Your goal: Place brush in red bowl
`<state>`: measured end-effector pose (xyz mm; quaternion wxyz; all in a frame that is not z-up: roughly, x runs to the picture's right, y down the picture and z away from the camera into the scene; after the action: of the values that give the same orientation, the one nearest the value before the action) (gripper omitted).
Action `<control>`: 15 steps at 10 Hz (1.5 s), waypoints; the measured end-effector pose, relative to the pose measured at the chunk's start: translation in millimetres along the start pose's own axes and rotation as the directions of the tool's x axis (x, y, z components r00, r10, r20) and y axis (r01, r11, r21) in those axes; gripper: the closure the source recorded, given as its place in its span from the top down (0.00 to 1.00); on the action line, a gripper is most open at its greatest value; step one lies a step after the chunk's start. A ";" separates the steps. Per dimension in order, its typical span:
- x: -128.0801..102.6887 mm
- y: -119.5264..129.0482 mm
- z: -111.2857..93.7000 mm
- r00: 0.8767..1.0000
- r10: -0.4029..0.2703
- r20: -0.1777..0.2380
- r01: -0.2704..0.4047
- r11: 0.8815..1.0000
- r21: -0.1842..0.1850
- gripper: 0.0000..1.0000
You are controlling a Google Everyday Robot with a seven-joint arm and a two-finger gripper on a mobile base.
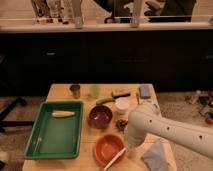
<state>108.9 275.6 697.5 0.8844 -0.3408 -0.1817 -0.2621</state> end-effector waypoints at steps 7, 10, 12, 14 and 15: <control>-5.7 -3.0 -1.2 1.000 -0.013 0.004 0.013 1.000 0.005 0.00; -6.2 -3.7 -1.2 1.000 -0.015 0.004 0.015 1.000 0.009 0.00; -15.7 -10.9 -0.9 1.000 -0.016 0.003 0.016 0.999 0.031 0.00; -29.9 -19.4 -0.6 1.000 -0.018 0.000 0.018 0.999 0.050 0.00; -33.7 -20.9 -0.6 1.000 -0.013 -0.002 0.014 0.998 0.056 0.00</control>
<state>69.8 273.5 690.8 0.8920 -0.3144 -0.1904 -0.2632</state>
